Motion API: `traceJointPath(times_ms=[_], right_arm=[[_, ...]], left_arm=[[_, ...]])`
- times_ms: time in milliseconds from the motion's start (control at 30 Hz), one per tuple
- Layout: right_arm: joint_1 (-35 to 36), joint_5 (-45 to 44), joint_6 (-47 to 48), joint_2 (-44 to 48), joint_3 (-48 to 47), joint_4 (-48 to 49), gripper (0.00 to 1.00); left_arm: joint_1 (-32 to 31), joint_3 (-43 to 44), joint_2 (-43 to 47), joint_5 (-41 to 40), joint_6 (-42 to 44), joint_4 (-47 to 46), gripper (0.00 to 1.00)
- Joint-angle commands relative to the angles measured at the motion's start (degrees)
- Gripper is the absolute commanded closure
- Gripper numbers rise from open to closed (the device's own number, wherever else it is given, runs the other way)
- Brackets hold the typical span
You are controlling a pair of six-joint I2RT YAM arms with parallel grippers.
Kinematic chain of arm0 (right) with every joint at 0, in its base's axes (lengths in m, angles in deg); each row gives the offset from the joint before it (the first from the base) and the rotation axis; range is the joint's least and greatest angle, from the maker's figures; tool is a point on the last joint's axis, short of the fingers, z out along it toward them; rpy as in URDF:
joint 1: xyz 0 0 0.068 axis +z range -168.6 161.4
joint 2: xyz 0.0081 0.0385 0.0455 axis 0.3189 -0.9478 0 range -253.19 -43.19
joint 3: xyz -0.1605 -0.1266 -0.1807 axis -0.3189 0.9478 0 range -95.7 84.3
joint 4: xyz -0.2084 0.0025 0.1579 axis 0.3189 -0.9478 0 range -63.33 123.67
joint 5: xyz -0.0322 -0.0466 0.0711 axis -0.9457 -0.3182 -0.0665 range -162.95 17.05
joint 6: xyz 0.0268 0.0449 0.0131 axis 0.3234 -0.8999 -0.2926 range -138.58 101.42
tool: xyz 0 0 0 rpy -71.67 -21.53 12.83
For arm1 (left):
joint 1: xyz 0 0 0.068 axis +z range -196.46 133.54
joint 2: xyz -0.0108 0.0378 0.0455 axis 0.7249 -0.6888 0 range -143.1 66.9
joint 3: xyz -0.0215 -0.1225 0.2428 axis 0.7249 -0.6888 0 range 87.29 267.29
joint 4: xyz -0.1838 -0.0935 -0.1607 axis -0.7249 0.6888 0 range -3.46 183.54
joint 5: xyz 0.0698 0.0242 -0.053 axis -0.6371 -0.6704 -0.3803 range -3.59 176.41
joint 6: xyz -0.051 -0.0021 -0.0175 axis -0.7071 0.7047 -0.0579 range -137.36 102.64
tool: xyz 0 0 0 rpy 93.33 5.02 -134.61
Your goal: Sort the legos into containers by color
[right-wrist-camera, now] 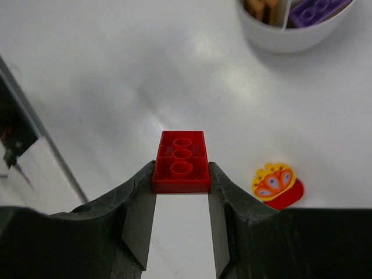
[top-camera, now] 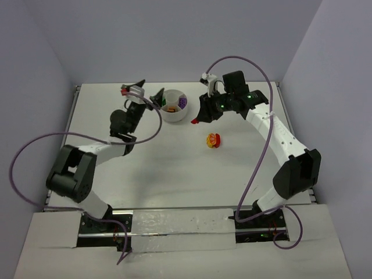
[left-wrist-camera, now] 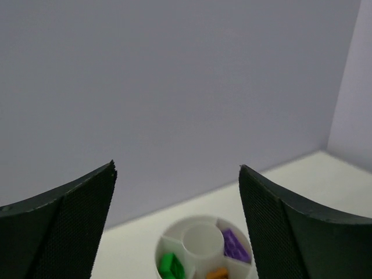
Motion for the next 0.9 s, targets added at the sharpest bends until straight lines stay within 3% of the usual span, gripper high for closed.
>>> traceJointPath(times_ms=[0, 67, 167, 267, 400, 600, 867], right_arm=[[-0.32, -6.45, -5.7, -5.75, -10.81, 7.16, 1.0], [-0.29, -7.64, -7.5, -8.46, -14.46, 9.13, 1.0], [-0.14, -7.99, -9.87, -13.95, -20.66, 9.85, 1.0], [0.25, -8.51, -14.26, -21.1, -30.08, 8.87, 1.0], [2.63, -11.92, -16.94, -26.05, -35.32, 8.17, 1.0], [5.97, -19.87, -17.61, -31.46, -41.21, 7.01, 1.0], [7.85, -23.97, -16.86, -36.3, -42.93, 6.97, 1.0]], left_arm=[[5.98, 8.02, 9.11, 4.92, -6.69, 24.73, 0.01], [7.89, 11.55, 10.28, 7.09, -7.18, 38.08, 0.01], [10.34, 15.38, 11.16, 10.6, -9.01, 48.97, 0.01], [12.52, 16.27, 12.1, 12.17, -11.92, 54.01, 0.01], [13.35, 17.68, 12.55, 10.52, -11.21, 60.44, 0.01], [15.29, 14.77, 15.28, 11.85, -11.23, 63.33, 0.01], [15.79, 12.83, 16.5, 13.18, -12.73, 64.07, 0.01]])
